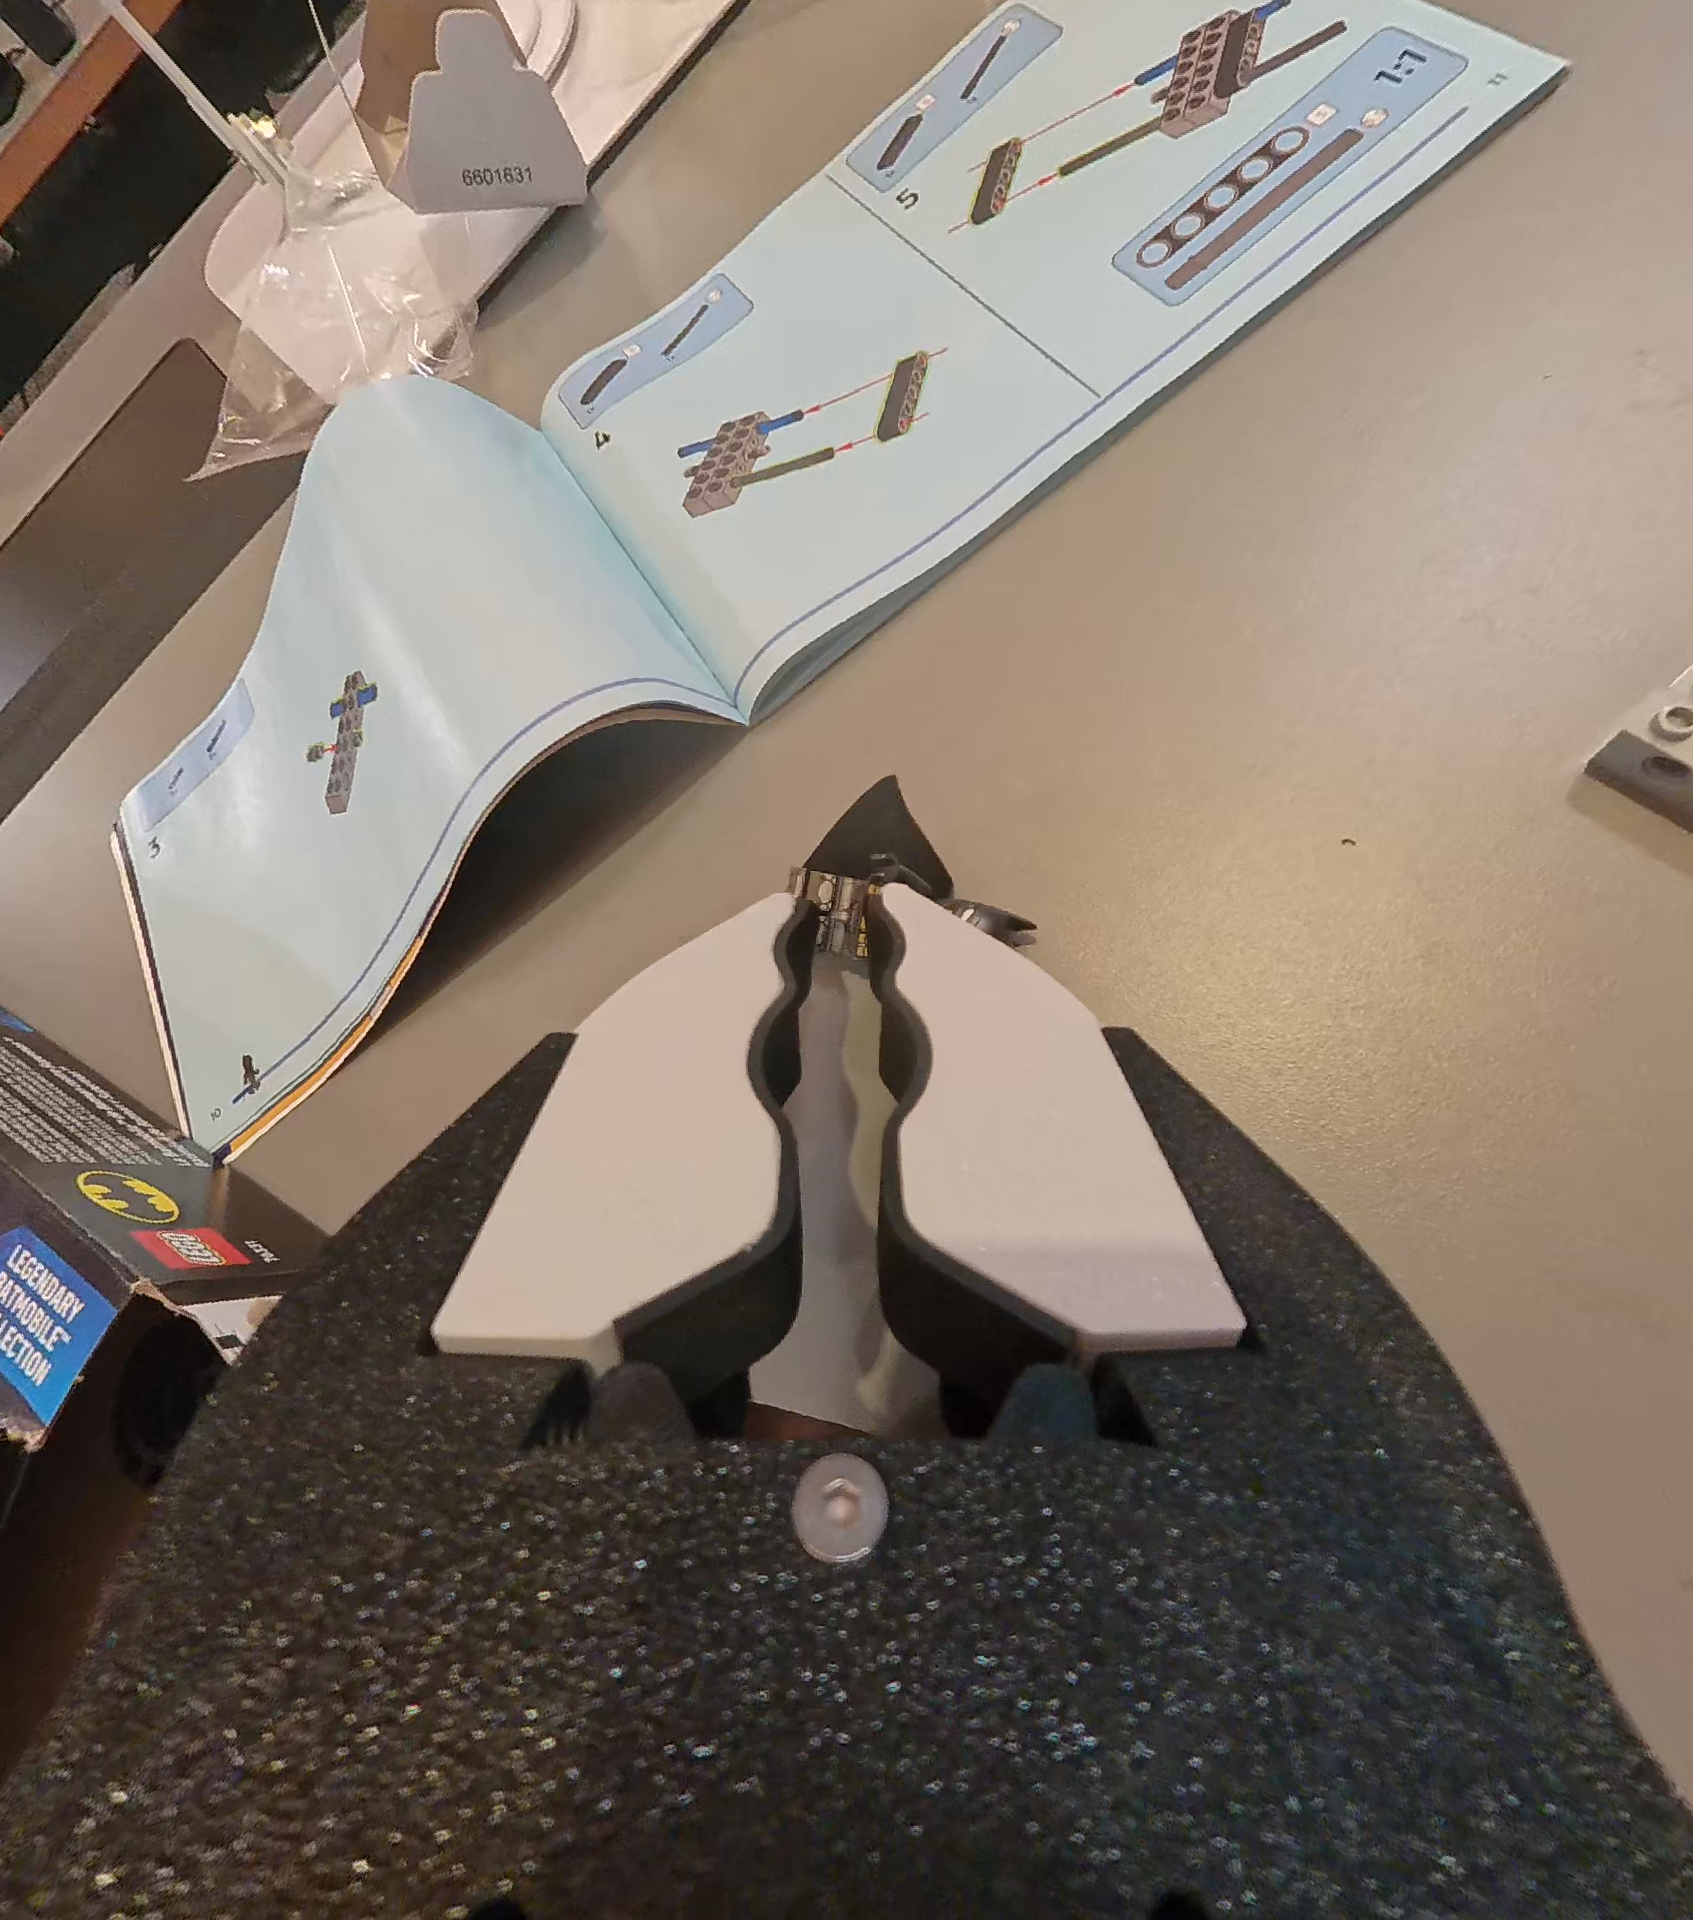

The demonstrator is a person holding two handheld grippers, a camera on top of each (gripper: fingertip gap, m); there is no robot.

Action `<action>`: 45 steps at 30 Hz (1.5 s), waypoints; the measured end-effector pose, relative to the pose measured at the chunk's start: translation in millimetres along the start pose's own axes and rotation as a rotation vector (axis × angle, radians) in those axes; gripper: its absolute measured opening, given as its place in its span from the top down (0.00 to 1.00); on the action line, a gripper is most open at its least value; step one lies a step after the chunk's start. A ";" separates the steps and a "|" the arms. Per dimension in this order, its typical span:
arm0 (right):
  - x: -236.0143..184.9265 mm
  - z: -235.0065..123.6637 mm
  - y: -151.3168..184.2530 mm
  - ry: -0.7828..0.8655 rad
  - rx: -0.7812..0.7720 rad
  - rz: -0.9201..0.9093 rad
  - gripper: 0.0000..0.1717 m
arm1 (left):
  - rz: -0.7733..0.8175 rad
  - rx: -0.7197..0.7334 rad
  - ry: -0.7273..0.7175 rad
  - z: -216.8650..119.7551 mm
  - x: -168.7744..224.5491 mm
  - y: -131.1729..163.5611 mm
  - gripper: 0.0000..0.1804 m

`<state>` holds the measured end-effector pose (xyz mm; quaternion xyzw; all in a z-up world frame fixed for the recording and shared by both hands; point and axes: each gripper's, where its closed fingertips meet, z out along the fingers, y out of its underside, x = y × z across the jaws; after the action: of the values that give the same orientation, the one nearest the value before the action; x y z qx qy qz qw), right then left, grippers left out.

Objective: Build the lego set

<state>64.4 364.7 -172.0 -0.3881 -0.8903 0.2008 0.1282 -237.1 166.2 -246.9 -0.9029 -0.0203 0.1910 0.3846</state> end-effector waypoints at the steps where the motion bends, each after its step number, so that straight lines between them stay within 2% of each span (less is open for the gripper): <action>1: 11.2 -11.8 9.9 0.033 -0.011 -0.008 0.94 | 0.001 0.000 -0.001 0.1 -0.1 0.0 0.95; 4: 43.4 -24.7 50.6 0.095 -0.117 -0.054 0.94 | 0.004 -0.004 -0.005 1.4 -0.6 -0.4 0.95; 7: 58.2 -9.5 87.6 0.039 -0.241 -0.145 0.94 | -0.001 -0.010 -0.011 3.3 -2.1 -0.6 0.96; 10: 61.8 8.5 101.5 -0.064 -0.263 -0.200 0.94 | -0.014 -0.016 -0.019 4.4 -4.5 -0.1 0.97; 13: 57.4 16.4 109.5 -0.184 -0.294 -0.175 0.94 | -0.026 -0.026 -0.031 5.2 -7.0 1.1 0.97; 16: 52.7 18.8 113.0 -0.249 -0.319 -0.218 0.97 | -0.029 -0.040 -0.052 6.5 -9.5 2.7 0.98; 21: 51.9 24.3 127.4 -0.315 -0.438 -0.221 0.97 | -0.045 -0.058 -0.054 8.8 -11.6 4.4 0.98; 27: 47.8 33.0 116.9 -0.368 -0.394 -0.222 0.98 | -0.041 -0.058 -0.055 8.8 -11.4 4.6 0.99; 38: 49.9 36.9 120.6 -0.350 -0.421 -0.218 0.96 | -0.034 -0.055 -0.048 8.6 -9.8 4.2 0.99; 45: 54.4 38.8 123.6 -0.294 -0.435 -0.249 0.99 | -0.033 -0.055 -0.049 8.4 -9.8 4.3 0.99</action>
<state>92.4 471.4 -258.9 -0.2609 -0.9623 0.0420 -0.0649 -249.7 167.1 -252.0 -0.9076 -0.0497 0.2063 0.3623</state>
